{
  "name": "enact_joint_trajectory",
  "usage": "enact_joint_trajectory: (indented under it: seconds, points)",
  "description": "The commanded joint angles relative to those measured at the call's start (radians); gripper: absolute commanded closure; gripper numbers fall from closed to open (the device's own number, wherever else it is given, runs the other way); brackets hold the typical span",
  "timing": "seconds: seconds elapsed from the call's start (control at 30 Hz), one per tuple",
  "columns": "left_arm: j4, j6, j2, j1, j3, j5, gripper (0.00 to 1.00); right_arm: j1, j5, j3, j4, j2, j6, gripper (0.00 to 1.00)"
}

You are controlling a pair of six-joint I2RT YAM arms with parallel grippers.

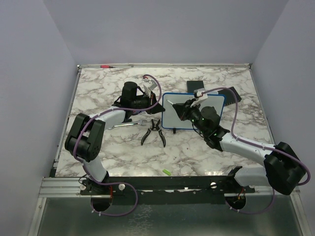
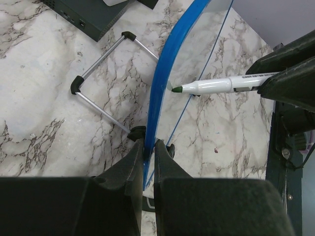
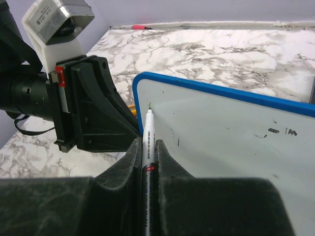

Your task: Write a sentence on the whiteboard

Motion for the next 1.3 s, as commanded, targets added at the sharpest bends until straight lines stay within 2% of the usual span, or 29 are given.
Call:
enact_joint_trajectory:
  seconds: [0.0,0.33,0.67,0.97,1.27]
  points:
    - [-0.031,0.015,0.009,-0.002,0.016,-0.019,1.0,0.007,0.059,-0.048,0.011,0.005,0.017,0.99]
    - [-0.032,0.014,0.005,-0.001,0.017,-0.02,1.0,0.015,0.053,-0.071,0.01,0.006,0.029,0.99]
    - [-0.034,0.016,0.005,-0.001,0.018,-0.022,1.0,0.058,0.023,-0.043,0.023,-0.077,-0.011,0.99]
    - [-0.035,0.019,0.004,-0.002,0.017,-0.024,1.0,0.059,0.099,0.0,0.051,-0.025,-0.038,0.99]
    - [-0.039,0.02,0.005,-0.003,0.018,-0.022,1.0,0.059,0.102,0.011,0.092,0.012,-0.046,0.99]
